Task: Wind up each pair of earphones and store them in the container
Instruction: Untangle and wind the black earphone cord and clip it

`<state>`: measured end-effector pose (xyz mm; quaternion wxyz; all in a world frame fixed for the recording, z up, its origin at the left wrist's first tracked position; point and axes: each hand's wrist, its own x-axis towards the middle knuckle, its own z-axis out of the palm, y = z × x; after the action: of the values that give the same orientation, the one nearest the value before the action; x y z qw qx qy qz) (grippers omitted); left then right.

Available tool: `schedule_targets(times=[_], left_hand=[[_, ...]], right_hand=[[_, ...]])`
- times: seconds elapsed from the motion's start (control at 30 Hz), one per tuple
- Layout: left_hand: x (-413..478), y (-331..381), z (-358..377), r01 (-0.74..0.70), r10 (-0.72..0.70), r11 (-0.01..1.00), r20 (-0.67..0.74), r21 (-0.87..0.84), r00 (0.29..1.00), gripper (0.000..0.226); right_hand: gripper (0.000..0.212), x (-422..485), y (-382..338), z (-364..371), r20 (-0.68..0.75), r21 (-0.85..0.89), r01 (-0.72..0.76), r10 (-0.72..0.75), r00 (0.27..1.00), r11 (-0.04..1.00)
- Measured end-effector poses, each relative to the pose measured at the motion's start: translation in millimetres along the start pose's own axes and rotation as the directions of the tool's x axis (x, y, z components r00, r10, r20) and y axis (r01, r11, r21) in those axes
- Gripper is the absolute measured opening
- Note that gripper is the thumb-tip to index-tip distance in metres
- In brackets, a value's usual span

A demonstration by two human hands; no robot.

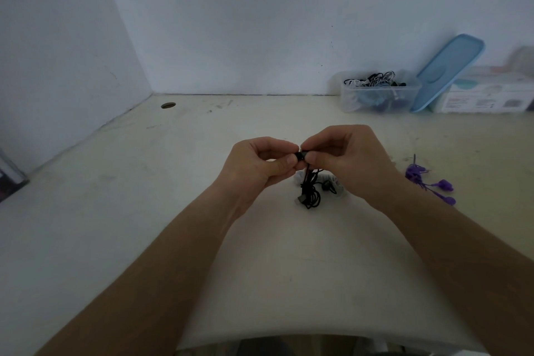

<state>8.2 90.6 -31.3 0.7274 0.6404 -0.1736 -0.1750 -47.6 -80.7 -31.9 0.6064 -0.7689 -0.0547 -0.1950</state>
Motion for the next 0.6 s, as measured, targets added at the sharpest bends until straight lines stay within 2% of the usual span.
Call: schedule_targets(times=[0.2, 0.3, 0.6], left_hand=[[0.3, 2.9, -0.8, -0.036, 0.041, 0.984, -0.022, 0.175, 0.999, 0.015], [1.3, 1.4, -1.7, -0.05, 0.053, 0.985, -0.019, 0.163, 0.998, 0.017], [3.9, -2.4, 0.4, -0.119, 0.124, 0.983, -0.027, 0.139, 0.992, 0.02]], right_hand=[[0.026, -0.3, -1.5, 2.2, -0.029, -0.015, -0.002, 0.002, 1.0, 1.0], [0.026, 0.0, -2.8, 3.0, -0.033, -0.058, 0.012, -0.014, 0.999, 0.998], [0.022, -1.0, -3.1, 3.5, -0.063, 0.023, -0.045, 0.046, 0.997, 0.999]])
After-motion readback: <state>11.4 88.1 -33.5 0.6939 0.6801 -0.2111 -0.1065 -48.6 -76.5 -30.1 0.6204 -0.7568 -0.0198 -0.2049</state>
